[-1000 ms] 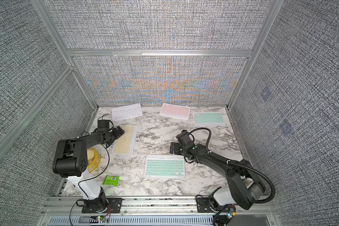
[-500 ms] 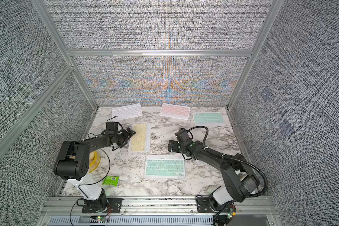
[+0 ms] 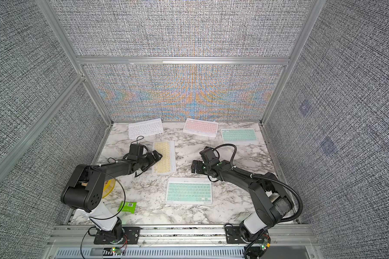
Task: Stack the numeric keypads
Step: Adjust the numeric keypad at the center of the board.
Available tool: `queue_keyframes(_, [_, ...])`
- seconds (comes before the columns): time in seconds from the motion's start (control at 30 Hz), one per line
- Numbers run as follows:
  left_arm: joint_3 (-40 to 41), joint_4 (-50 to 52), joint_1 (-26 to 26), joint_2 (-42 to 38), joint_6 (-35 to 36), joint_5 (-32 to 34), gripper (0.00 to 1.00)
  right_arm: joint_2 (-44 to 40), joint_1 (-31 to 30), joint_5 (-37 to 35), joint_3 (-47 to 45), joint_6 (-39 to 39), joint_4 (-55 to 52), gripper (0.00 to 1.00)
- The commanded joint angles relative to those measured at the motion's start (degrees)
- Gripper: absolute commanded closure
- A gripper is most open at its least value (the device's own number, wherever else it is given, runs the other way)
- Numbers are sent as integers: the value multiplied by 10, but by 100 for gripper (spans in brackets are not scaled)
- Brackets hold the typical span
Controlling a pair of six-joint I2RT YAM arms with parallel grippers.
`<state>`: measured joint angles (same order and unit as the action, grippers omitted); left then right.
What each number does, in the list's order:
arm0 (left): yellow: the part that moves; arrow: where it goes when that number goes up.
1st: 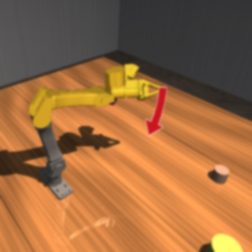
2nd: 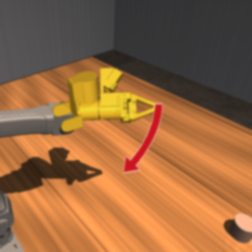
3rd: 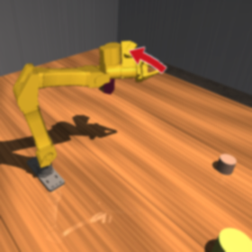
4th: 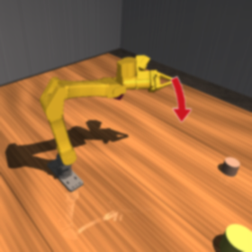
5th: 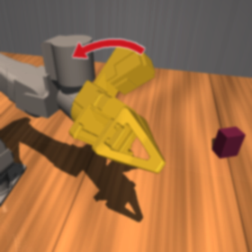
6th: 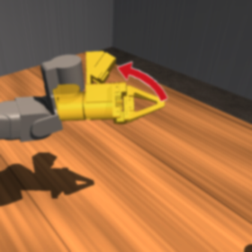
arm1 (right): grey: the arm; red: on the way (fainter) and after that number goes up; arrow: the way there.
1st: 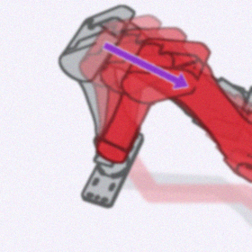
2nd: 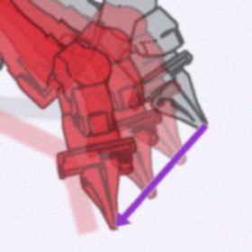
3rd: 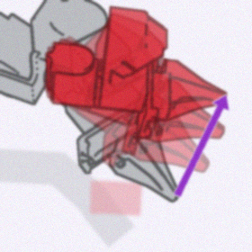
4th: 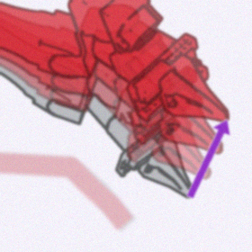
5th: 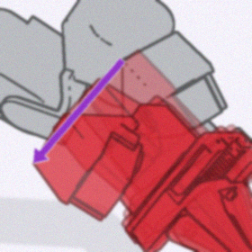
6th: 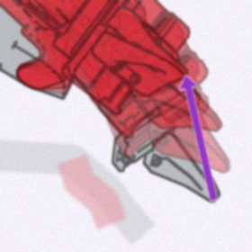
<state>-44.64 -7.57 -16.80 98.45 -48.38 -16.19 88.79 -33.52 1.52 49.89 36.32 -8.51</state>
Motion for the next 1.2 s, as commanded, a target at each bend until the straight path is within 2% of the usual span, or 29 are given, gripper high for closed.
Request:
queue_keyframes(0.0, [16, 113, -25, 23, -63, -23, 1, -3, 1, -8, 3, -3, -1, 1])
queue_keyframes(0.13, [-20, 84, -56, 48, -86, -30, 1, 9, 4, -7, 11, -4, 3, 1])
queue_keyframes(0.33, [-126, 70, -127, 101, -97, -54, 1, 31, 18, 5, 23, 3, 21, 1])
queue_keyframes(0.4, [-156, 108, -142, 98, -66, -26, 1, 37, 26, 15, 25, 7, 28, 1])
queue_keyframes(0.53, [-211, 240, -142, 63, 28, 96, 1, 52, 43, 40, 33, 19, 43, 1])
queue_keyframes(0.63, [-250, 299, -136, 49, 82, 176, 1, 68, 51, 57, 42, 30, 53, 1])
queue_keyframes(0.7, [-277, 320, -123, 58, 113, 196, 1, 82, 52, 66, 50, 37, 61, 1])
queue_keyframes(0.9, [-392, 339, -46, 150, 185, 125, 1, 134, 52, 91, 97, 62, 67, 1])
queue_keyframes(0.97, [-442, 353, -25, 203, 202, 108, 1, 149, 51, 94, 108, 68, 68, 1])
queue_keyframes(1.17, [-598, 401, 4, 316, 249, 80, 1, 184, 43, 89, 132, 83, 65, 1])
